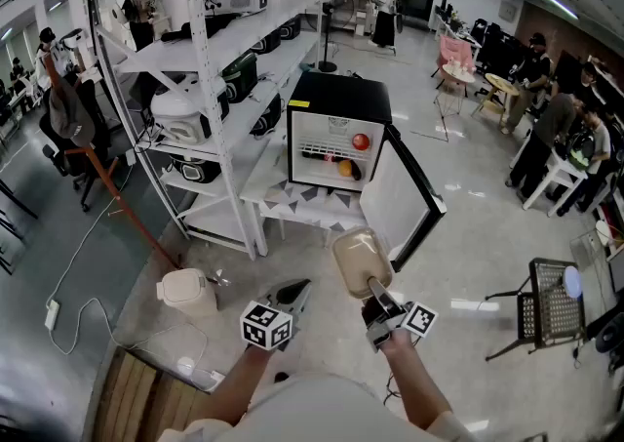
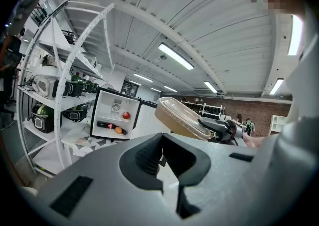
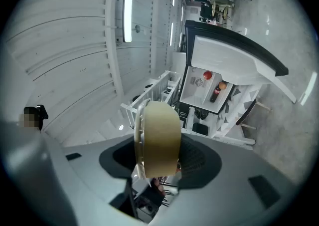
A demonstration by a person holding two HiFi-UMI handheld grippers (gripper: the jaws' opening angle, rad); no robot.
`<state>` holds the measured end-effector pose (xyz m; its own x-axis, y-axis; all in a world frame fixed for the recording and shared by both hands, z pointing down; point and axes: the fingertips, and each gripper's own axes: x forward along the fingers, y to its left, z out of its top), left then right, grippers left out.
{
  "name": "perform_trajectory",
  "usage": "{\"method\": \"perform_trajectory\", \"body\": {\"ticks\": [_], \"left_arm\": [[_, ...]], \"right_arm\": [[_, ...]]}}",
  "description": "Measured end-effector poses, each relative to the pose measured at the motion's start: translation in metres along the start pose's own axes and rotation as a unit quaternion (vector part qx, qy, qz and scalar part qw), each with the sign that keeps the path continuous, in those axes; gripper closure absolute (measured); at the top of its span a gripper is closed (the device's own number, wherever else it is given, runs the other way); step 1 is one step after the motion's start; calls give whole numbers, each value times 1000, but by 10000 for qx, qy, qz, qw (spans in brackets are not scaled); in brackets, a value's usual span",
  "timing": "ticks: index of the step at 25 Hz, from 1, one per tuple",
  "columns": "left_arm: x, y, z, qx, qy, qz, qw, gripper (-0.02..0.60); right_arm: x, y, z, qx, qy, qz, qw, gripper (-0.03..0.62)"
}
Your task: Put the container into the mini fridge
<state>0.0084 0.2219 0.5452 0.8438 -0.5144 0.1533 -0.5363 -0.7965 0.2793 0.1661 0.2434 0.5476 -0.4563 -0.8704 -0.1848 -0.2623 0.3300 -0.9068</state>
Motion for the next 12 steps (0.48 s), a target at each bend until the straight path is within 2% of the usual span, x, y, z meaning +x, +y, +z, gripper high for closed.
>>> {"method": "perform_trajectory", "body": {"ticks": [12], "left_arm": [[-1,6,3,1,-35,-64,10000,577]], "right_arm": [[4,-6,-2,17,-54,-135,9999,372]]}}
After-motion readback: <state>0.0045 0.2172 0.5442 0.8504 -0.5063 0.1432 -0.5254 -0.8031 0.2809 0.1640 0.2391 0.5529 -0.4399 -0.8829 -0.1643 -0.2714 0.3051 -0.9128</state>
